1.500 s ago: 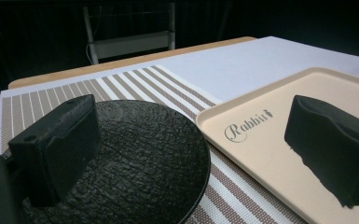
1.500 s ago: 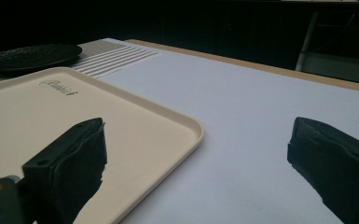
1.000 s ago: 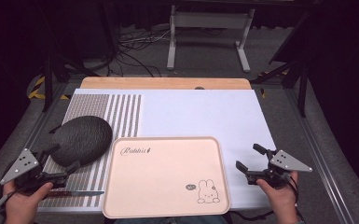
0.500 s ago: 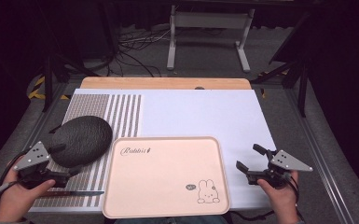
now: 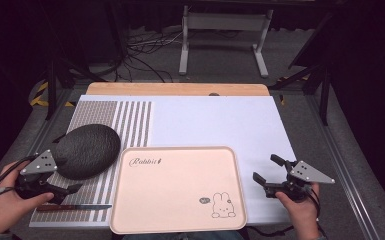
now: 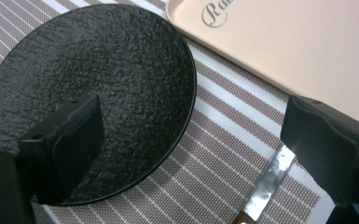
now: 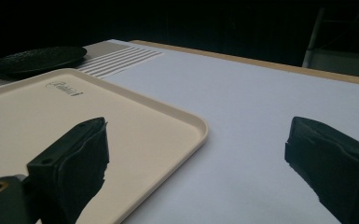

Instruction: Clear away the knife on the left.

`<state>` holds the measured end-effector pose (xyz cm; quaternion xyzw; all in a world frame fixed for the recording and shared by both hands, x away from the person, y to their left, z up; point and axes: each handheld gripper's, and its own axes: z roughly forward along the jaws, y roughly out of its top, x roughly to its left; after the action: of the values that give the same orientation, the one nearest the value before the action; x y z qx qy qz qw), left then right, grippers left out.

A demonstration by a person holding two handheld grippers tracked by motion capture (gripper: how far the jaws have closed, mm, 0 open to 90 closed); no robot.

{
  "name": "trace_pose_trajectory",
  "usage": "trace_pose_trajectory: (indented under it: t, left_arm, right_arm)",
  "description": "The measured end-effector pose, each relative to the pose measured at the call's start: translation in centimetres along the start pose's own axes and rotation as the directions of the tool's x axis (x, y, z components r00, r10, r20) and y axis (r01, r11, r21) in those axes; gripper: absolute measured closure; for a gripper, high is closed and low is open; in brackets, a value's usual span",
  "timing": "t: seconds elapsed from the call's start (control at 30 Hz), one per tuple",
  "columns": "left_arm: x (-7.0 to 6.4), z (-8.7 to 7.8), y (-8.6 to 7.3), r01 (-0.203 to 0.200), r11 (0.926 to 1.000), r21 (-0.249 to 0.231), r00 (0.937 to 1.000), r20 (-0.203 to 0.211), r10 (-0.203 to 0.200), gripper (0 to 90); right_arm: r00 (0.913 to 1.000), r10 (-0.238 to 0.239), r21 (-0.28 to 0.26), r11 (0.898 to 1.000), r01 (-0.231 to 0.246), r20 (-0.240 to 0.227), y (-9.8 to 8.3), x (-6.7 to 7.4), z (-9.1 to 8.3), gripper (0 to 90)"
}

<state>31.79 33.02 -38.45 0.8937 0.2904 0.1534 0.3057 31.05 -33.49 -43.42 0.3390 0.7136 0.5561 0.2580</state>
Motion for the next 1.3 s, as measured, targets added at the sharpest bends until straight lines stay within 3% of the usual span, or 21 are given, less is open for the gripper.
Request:
trace_pose_trajectory:
  t: [0.17, 0.23, 0.33, 0.47, 0.5, 0.53, 0.6, 0.9, 0.93, 1.07, 1.1, 1.27, 1.3]
  left_arm:
    - [0.0, 0.2, 0.3, -0.056, 0.9942, 0.092, 0.9982, 0.026, 0.053, 6.6]
    - [0.0, 0.1, 0.6, -0.088, 0.9908, 0.103, 0.9958, 0.036, 0.084, 6.9]
    - [-0.1, -0.1, 0.9, -0.110, 0.9873, 0.114, 0.9933, 0.047, 0.106, 6.9]
    - [-0.1, 0.0, 1.2, -0.142, 0.9755, 0.168, 0.9893, 0.059, 0.134, 7.7]
    - [-0.1, 0.0, 1.2, -0.142, 0.9755, 0.168, 0.9893, 0.059, 0.134, 8.0]
    - [-0.1, 0.0, 1.3, -0.160, 0.9652, 0.207, 0.9865, 0.069, 0.149, 8.6]
    - [-0.1, 0.0, 1.3, -0.161, 0.9623, 0.219, 0.9862, 0.071, 0.149, 9.3]
    - [0.0, 0.7, 1.4, -0.235, 0.9090, 0.344, 0.9703, 0.138, 0.199, 10.6]
    - [0.0, 0.9, 1.4, -0.257, 0.8998, 0.353, 0.9648, 0.148, 0.217, 10.6]
    - [0.1, 1.4, 1.1, -0.296, 0.8776, 0.377, 0.9511, 0.200, 0.235, 9.6]
    - [0.1, 1.6, 0.9, -0.306, 0.8752, 0.375, 0.9470, 0.214, 0.239, 9.5]
    - [0.0, 2.1, 0.7, -0.337, 0.8412, 0.423, 0.9375, 0.234, 0.258, 12.1]
    - [0.0, 2.2, 0.6, -0.352, 0.8355, 0.422, 0.9315, 0.245, 0.269, 13.3]
  right_arm:
    - [1.0000, 0.010, -0.002, 1.000, -0.010, 0.000, -0.1, -0.1, 0.0, 6.7]
    - [0.9999, 0.013, -0.001, 1.000, -0.013, -0.001, -0.1, -0.1, 0.0, 6.7]
    - [0.9999, 0.012, 0.001, 1.000, -0.012, -0.005, -0.1, -0.1, 0.0, 6.7]
    - [0.9999, 0.014, 0.004, 1.000, -0.014, -0.005, -0.2, -0.1, 0.1, 6.7]
    - [0.9999, 0.013, 0.005, 1.000, -0.013, -0.005, -0.2, -0.1, 0.1, 6.7]
    - [0.9999, 0.012, 0.005, 1.000, -0.012, -0.007, -0.2, -0.1, 0.1, 6.7]
    - [0.9999, 0.011, 0.005, 1.000, -0.011, -0.008, -0.2, -0.1, 0.1, 6.7]
    - [0.9999, 0.005, 0.007, 1.000, -0.005, -0.011, -0.2, -0.1, 0.2, 6.8]
    - [0.9999, 0.005, 0.008, 1.000, -0.005, -0.011, -0.2, 0.0, 0.2, 6.8]
    - [1.0000, 0.003, 0.011, 1.000, -0.003, -0.009, -0.2, -0.1, 0.2, 7.2]
    - [1.0000, 0.003, 0.015, 1.000, -0.003, -0.007, -0.2, -0.1, 0.2, 7.3]
    - [1.0000, 0.002, 0.018, 1.000, -0.002, -0.008, -0.3, -0.1, 0.2, 7.5]
    - [0.9999, 0.001, 0.018, 1.000, -0.001, -0.011, -0.3, 0.0, 0.2, 7.5]
